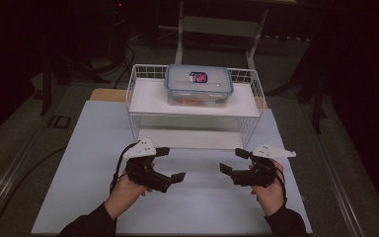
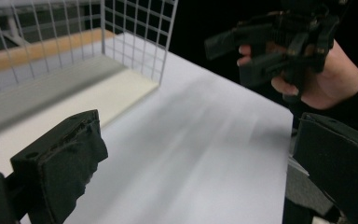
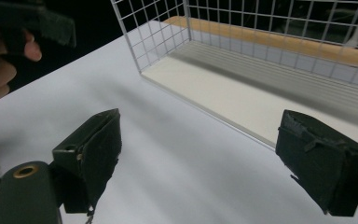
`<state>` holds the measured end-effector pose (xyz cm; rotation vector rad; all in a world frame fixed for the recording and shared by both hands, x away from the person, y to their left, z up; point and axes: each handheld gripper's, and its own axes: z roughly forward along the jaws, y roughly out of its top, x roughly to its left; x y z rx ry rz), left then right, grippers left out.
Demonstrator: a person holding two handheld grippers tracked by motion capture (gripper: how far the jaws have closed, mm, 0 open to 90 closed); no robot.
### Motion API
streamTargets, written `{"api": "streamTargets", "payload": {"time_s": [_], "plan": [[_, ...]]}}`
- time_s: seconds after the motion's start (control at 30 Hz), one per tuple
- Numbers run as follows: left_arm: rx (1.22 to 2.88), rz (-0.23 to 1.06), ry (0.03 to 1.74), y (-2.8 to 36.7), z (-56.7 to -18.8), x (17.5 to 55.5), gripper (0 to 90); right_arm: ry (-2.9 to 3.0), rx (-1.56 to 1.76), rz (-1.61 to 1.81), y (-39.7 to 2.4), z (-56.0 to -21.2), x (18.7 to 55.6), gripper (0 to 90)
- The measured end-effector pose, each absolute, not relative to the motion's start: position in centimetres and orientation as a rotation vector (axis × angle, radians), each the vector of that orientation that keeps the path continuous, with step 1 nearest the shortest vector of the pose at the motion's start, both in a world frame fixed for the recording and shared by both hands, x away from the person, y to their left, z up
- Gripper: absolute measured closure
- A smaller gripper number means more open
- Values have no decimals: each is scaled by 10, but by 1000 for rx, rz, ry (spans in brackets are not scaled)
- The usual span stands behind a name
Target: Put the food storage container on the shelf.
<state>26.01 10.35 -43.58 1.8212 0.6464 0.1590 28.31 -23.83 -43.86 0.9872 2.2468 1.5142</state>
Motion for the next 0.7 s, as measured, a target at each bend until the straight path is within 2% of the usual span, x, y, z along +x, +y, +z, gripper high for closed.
{"api": "streamTargets", "payload": {"time_s": [0.3, 0.7], "plan": [[1832, 153, 643, 108, -464, 251, 14, 2155, 1011, 1459, -254, -458, 265, 136], [1867, 170, 627, 111, -483, 244, 14, 2155, 1088, 1405, -274, -480, 249, 134]]}}
